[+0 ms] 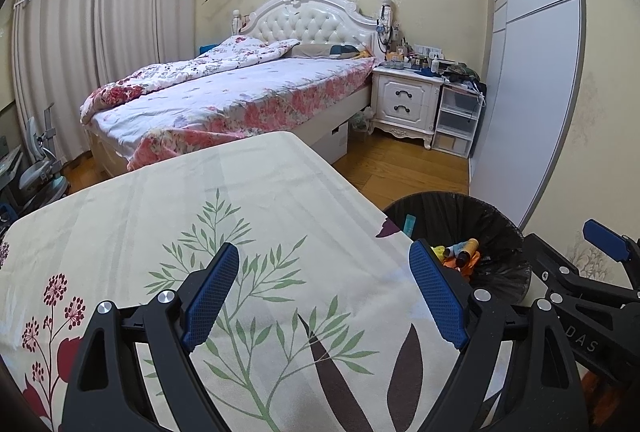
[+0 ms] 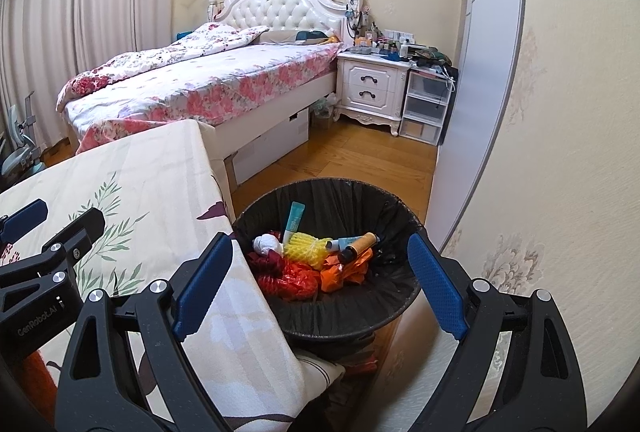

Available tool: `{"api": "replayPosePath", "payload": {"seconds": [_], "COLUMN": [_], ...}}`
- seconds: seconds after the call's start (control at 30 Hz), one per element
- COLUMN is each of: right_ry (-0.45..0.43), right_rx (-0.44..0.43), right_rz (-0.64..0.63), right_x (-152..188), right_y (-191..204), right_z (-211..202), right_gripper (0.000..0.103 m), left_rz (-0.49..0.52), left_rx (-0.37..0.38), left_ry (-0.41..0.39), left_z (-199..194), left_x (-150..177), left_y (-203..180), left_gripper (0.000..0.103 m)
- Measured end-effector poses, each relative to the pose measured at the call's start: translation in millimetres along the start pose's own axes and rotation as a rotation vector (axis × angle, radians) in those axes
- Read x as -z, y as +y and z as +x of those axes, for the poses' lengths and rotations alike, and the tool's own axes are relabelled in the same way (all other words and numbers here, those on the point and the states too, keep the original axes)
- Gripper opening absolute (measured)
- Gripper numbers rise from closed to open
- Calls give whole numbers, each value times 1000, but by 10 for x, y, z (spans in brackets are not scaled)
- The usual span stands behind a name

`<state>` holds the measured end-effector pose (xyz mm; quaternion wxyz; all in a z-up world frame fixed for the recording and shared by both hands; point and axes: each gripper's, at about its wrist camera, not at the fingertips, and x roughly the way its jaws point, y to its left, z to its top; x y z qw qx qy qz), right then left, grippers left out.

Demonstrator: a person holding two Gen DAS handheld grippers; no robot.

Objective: Collect trash

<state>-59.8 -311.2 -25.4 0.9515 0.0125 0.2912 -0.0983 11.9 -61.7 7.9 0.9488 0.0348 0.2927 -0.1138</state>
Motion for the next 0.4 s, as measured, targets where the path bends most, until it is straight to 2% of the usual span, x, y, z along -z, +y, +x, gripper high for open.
{"api": "replayPosePath", "payload": {"seconds": [0.13,0.4], "right_ry": [2,16], "right_rx": [-4,-33], "right_rz": [-4,-32], "right_x": [-1,-32], "right_y": [48,207], "right_z": [14,67], "right_gripper": [87,87], "left_rz": [-14,-58], "left_rx": [5,-45], "left_ry": [18,45], "left_z": [26,77], "left_x": [9,33], "left_y": [45,271], "left_gripper": [84,84]}}
